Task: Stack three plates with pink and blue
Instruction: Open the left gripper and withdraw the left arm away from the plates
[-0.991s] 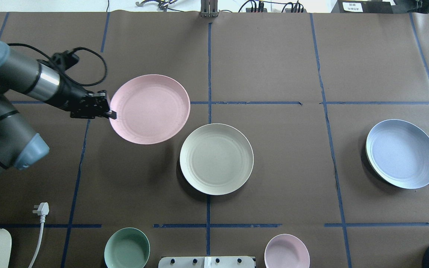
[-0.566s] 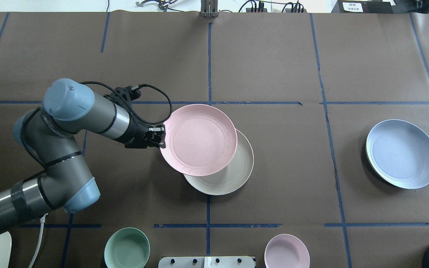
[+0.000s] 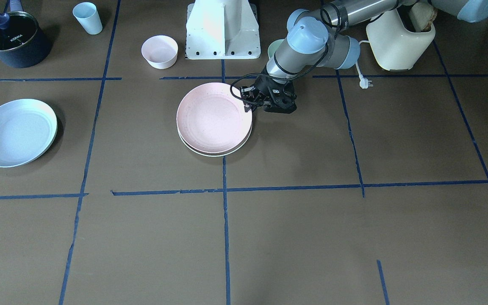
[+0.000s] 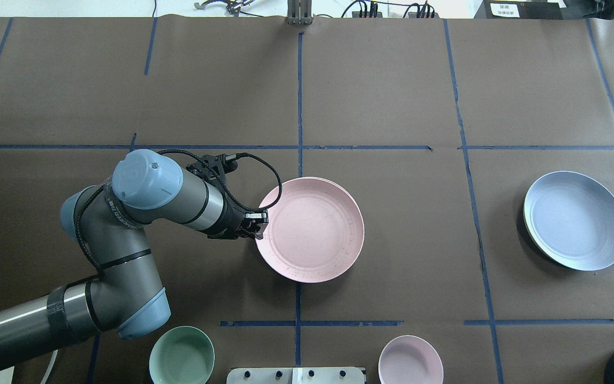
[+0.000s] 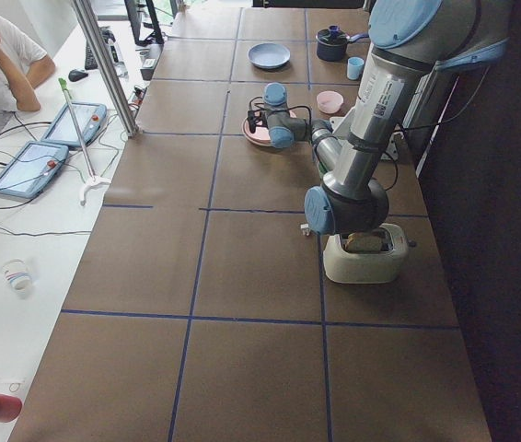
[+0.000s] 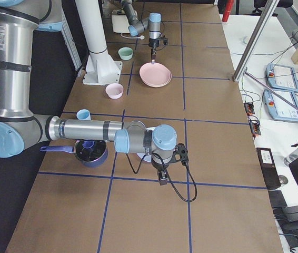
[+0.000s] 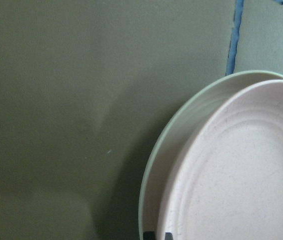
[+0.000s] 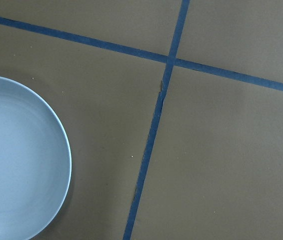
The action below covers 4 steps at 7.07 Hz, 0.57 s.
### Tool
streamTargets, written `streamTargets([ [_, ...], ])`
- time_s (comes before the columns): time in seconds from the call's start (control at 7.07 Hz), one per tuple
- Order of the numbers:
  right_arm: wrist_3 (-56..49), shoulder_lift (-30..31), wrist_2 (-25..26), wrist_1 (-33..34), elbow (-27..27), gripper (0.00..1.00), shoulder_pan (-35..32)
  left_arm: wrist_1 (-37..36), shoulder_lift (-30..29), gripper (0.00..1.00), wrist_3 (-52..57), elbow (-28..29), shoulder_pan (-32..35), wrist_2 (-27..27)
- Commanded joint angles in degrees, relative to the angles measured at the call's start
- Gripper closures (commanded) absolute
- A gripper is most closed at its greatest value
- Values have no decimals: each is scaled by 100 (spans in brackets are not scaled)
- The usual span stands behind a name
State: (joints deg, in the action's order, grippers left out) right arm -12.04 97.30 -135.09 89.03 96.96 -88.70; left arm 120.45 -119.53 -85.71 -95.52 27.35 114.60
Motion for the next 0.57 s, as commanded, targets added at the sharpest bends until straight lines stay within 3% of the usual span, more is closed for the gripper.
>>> streamTargets([
  [0.0,0,-9,0,0,-2,0,2,-118,96,0,245,-45,330,114],
  [0.28,-9,-35,-18,-9,7,0,2,-731,560,0,1935,-203,1565,1166],
  [0.42,0,-61,-35,0,7,0,19,-882,937,0,3258,-273,2085,1388],
])
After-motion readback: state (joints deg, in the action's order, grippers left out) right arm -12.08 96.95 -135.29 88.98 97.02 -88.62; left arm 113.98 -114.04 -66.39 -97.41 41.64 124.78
